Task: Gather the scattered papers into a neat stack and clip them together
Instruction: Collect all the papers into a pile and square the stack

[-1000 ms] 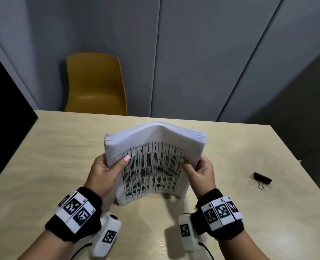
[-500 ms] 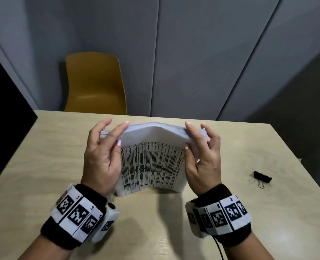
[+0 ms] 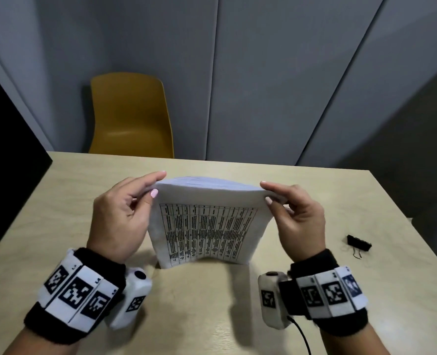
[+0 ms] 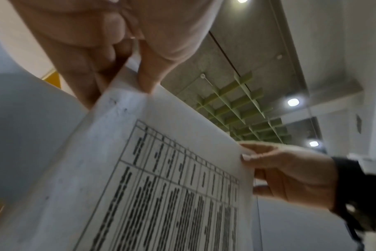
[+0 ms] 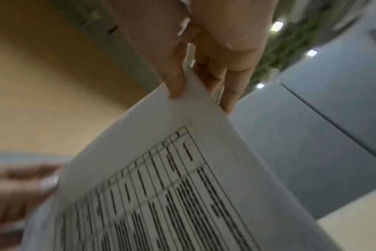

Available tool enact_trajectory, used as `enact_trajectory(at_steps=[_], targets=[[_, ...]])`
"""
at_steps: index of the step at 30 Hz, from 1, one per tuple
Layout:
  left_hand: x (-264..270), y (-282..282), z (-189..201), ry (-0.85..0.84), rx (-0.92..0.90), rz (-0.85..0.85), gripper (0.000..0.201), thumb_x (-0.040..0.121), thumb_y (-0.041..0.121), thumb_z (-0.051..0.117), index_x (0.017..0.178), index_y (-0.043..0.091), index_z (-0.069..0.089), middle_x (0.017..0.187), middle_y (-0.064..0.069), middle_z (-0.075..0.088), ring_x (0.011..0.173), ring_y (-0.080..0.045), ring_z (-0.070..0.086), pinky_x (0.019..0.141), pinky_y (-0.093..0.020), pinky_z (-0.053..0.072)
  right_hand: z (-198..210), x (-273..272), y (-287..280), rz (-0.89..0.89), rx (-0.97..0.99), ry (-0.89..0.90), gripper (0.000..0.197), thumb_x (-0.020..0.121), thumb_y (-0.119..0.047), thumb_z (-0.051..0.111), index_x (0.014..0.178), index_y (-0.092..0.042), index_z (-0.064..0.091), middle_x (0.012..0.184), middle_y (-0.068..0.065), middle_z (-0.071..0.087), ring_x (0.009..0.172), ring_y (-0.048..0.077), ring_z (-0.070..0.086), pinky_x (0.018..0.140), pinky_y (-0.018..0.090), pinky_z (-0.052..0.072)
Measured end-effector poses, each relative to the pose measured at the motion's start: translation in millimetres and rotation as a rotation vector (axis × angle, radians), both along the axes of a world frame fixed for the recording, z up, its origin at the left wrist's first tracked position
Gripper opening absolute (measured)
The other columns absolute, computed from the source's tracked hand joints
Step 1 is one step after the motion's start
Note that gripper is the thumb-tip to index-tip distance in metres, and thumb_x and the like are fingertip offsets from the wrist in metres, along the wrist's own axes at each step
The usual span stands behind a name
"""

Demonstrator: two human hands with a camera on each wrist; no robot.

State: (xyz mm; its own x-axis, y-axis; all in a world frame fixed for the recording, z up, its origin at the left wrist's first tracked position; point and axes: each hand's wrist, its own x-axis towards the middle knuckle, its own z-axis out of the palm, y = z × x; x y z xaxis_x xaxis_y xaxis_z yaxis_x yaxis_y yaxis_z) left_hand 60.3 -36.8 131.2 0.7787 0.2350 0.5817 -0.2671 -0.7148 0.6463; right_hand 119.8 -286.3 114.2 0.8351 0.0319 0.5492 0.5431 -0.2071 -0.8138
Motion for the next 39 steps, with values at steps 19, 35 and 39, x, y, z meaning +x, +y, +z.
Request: enact_trajectory(at_steps=[19,35,39], targets=[[1.9,-12.0,-12.4,0.057,0.267,0.048,0.055,0.083,0.000,0.053,0.134,0.021,0.049,0.135,-0.023,0.040,0.111,-0.019,0.043,0.087,-0.032,0.043,-7.2,-10.6,13.5,-0.181,-0.458,-0.197,0.062,0.075,0.002,0.041,0.131,-0.021,0.052,0.127,0.015,0.042,0.091,0.016,0.049,0.085,0.005,0.039],[13.2,-10.8,-62.8,0.507,-0.664,-0.133,0.019,0.068,0.020,0.079,0.080,0.027,0.066,0.070,0.026,0.071,0.072,0.010,0.065,0.095,-0.041,0.048,-59.1,12.3,18.4,0.159,0.094,0.572,0.030,0.069,0.009,0.073,0.067,-0.021,0.069,0.063,-0.012,0.071,0.063,-0.003,0.063,0.067,0.022,0.057],[19.4,-7.3,-62.8,0.431,-0.626,-0.115,0.024,0.074,0.010,0.075,0.077,0.031,0.063,0.063,0.032,0.066,0.068,0.015,0.062,0.083,-0.024,0.046,-49.4,14.1,16.1,0.211,0.152,0.498,0.035,0.076,0.018,0.061,0.072,-0.017,0.063,0.060,-0.017,0.070,0.061,-0.007,0.063,0.058,0.013,0.052]])
